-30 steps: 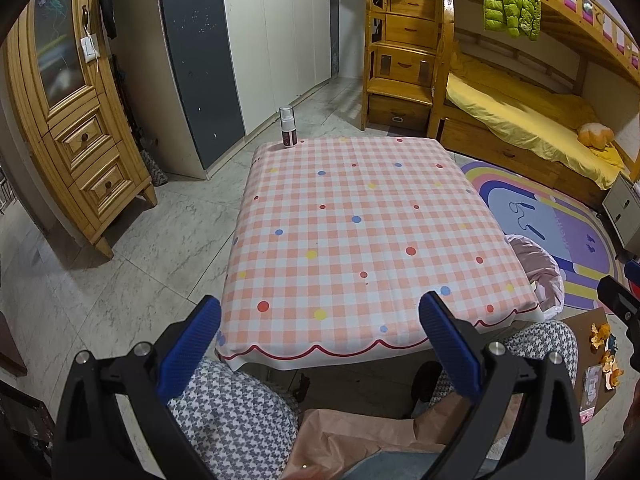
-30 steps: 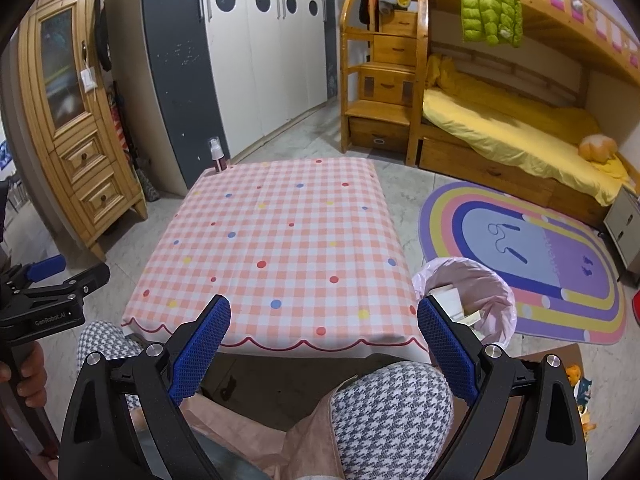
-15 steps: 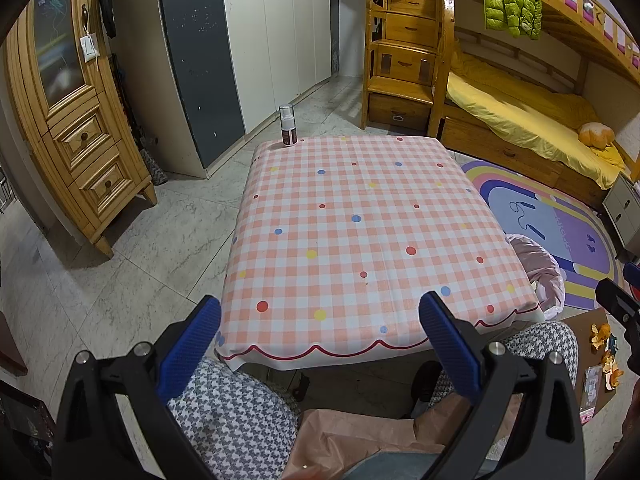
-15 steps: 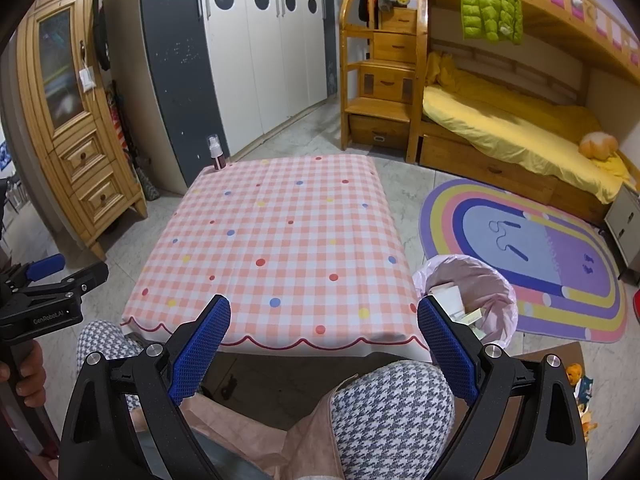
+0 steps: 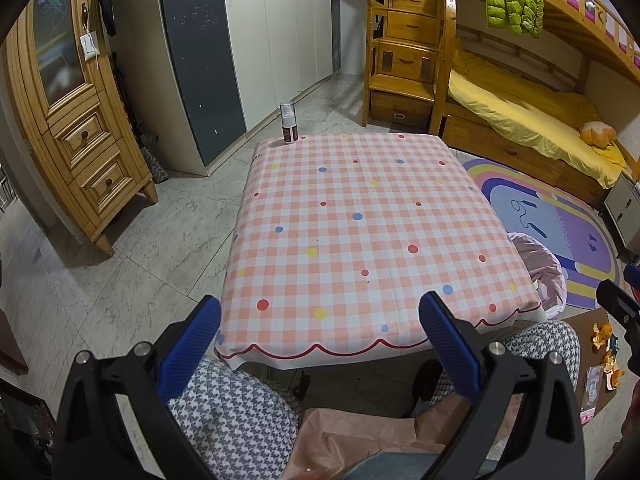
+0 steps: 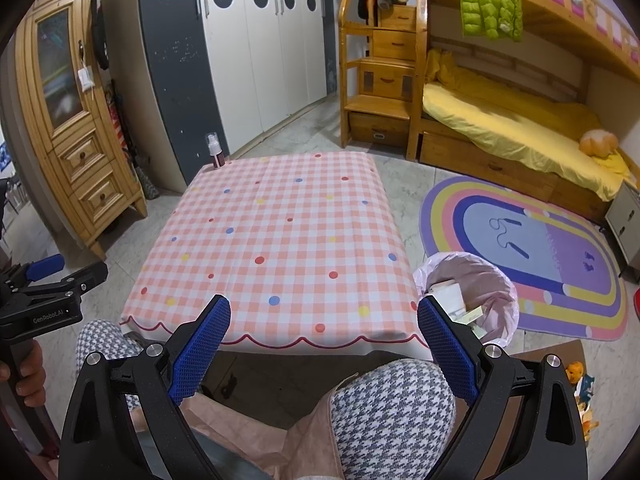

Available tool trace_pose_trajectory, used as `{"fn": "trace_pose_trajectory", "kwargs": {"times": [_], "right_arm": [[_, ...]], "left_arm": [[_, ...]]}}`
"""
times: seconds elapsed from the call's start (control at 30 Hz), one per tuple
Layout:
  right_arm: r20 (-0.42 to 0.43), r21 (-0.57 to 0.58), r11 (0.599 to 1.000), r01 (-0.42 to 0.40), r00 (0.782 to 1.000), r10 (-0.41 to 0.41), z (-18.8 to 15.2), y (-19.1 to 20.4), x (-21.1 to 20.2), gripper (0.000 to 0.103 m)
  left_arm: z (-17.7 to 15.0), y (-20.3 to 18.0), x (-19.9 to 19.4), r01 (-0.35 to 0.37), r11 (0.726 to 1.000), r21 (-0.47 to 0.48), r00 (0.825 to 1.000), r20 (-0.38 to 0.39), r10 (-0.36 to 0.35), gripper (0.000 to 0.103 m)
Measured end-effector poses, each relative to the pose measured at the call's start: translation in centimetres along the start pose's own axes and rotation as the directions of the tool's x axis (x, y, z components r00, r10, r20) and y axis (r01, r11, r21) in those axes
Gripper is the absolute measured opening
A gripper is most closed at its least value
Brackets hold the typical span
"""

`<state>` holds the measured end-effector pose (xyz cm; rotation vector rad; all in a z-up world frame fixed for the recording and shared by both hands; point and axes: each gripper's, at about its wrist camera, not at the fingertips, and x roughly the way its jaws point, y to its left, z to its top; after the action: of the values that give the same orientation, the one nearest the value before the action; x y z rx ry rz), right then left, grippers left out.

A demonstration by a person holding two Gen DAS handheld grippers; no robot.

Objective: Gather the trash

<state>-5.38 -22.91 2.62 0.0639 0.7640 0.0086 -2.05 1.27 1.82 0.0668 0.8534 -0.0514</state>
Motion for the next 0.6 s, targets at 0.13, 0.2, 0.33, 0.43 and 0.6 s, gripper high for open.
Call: {"fn": "trace_pose_trajectory", "kwargs": {"times": [0.13, 0.2, 0.33, 0.43, 0.6], "right_arm": [[-0.001, 0.001, 1.000, 0.000, 1.000, 0.000, -0.08, -0.06, 0.02, 0.093], [-0.001, 0.001, 1.000, -0.001, 1.000, 0.001, -0.17, -0.03, 0.10, 0.093], [-0.002, 0.002, 1.000, -0.001, 1.000, 0.001, -0.23, -0.09, 0.17, 0.093], [-0.002, 0.002, 1.000, -0.001, 1.000, 0.001, -0.27, -0.05, 0.17, 0.093], [-0.003, 0.003, 1.000, -0.002, 1.000, 0.002, -0.23, -0.07, 0.20, 0.093]], "left_arm": [[0.04, 0.00, 0.00, -0.001, 1.000, 0.000, 1.000, 0.000, 0.001, 0.096], [0.00, 0.03, 0.00, 0.000, 1.000, 0.000, 1.000, 0.000, 0.000, 0.096], [-0.01, 0.04, 0.03, 0.000, 1.000, -0.001, 1.000, -0.001, 0.000, 0.096], [-0.02, 0.01, 0.07, -0.001, 1.000, 0.000, 1.000, -0.003, 0.001, 0.096], [-0.33, 0.13, 0.27, 0.005, 1.000, -0.003, 1.000, -0.012, -0.005, 0.096]]}}
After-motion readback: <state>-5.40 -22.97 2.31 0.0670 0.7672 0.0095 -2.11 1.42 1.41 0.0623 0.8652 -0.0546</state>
